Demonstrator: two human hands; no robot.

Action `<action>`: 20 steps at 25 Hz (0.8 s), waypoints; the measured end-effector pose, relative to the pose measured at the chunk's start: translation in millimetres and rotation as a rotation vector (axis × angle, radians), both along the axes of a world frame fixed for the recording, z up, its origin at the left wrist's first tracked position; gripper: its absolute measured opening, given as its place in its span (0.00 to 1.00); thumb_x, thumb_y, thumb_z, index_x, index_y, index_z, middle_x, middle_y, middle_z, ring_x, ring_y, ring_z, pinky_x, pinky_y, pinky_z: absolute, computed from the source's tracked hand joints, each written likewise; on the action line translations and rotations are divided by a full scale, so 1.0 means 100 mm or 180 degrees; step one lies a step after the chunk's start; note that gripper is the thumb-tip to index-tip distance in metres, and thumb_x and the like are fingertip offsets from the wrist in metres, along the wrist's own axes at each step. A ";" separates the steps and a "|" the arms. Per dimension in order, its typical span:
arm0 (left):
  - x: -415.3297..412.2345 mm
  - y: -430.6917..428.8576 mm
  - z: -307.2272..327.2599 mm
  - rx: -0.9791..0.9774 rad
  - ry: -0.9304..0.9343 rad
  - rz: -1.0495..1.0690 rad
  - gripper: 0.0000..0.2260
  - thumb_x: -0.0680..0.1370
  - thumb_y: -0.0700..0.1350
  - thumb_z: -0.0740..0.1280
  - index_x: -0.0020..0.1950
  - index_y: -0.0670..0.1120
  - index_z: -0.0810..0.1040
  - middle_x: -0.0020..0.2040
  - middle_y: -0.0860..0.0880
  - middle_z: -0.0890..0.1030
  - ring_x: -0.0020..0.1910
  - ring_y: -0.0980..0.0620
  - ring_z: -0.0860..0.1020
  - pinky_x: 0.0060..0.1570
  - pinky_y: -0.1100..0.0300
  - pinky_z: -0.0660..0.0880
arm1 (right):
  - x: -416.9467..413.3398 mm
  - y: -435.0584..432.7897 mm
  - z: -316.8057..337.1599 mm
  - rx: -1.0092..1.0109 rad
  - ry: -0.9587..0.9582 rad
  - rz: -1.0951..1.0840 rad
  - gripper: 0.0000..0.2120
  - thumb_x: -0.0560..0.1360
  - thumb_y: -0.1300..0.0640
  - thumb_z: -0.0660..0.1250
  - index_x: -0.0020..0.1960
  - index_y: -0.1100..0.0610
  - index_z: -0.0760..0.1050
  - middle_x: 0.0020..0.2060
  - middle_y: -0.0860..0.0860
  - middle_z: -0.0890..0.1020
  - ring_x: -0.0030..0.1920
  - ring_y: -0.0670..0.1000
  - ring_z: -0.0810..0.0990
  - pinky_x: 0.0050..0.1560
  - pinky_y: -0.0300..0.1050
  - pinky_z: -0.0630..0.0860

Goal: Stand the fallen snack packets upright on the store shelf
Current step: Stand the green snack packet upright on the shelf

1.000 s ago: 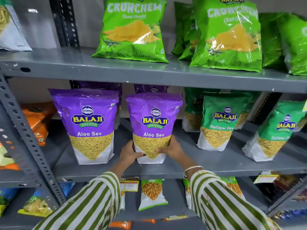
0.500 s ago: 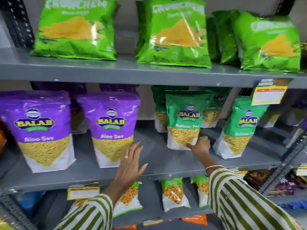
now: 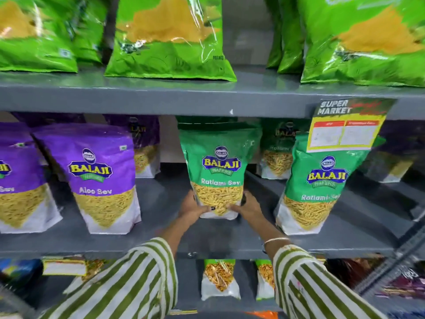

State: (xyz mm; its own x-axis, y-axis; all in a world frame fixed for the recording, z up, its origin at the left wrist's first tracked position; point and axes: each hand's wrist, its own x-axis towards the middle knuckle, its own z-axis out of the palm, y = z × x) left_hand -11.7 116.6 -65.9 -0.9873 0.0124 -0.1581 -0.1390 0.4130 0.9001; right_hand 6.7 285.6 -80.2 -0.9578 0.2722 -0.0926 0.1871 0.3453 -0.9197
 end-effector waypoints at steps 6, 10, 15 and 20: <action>0.23 -0.45 -0.04 0.0054 -0.0022 0.0070 0.26 0.63 0.38 0.77 0.59 0.39 0.74 0.59 0.38 0.80 0.56 0.42 0.79 0.52 0.51 0.76 | 0.34 -0.41 0.21 -0.0446 -0.0027 0.0284 0.30 0.62 0.59 0.78 0.57 0.60 0.64 0.60 0.57 0.76 0.57 0.53 0.75 0.53 0.40 0.77; 0.28 -0.50 0.03 0.0033 0.0035 -0.0122 0.34 0.58 0.47 0.79 0.61 0.41 0.74 0.61 0.41 0.80 0.59 0.44 0.78 0.59 0.51 0.75 | 0.28 -0.58 1.18 0.0685 0.1191 -0.0665 0.49 0.59 0.43 0.77 0.70 0.63 0.58 0.66 0.61 0.69 0.68 0.59 0.66 0.70 0.57 0.66; 0.32 -0.54 0.00 0.0001 0.0076 -0.0189 0.28 0.63 0.44 0.77 0.61 0.43 0.74 0.60 0.44 0.80 0.60 0.48 0.77 0.63 0.53 0.71 | 0.10 -0.90 2.04 0.2881 0.0617 0.0380 0.24 0.73 0.44 0.64 0.65 0.56 0.70 0.61 0.57 0.78 0.59 0.57 0.76 0.62 0.49 0.72; 0.30 -0.56 -0.04 -0.0272 0.0057 -0.0179 0.31 0.62 0.48 0.77 0.62 0.45 0.72 0.62 0.45 0.80 0.63 0.45 0.75 0.67 0.43 0.68 | -0.05 -0.99 2.09 0.2018 0.0565 0.0204 0.14 0.77 0.54 0.62 0.60 0.59 0.75 0.61 0.57 0.79 0.60 0.58 0.77 0.59 0.48 0.73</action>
State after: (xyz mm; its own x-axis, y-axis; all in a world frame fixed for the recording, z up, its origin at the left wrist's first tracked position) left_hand 18.0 60.3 -70.1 -0.9882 0.0551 -0.1432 -0.0975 0.4950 0.8634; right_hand 1.5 186.4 129.1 -0.9598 0.1639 0.2277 0.0123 0.8354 -0.5496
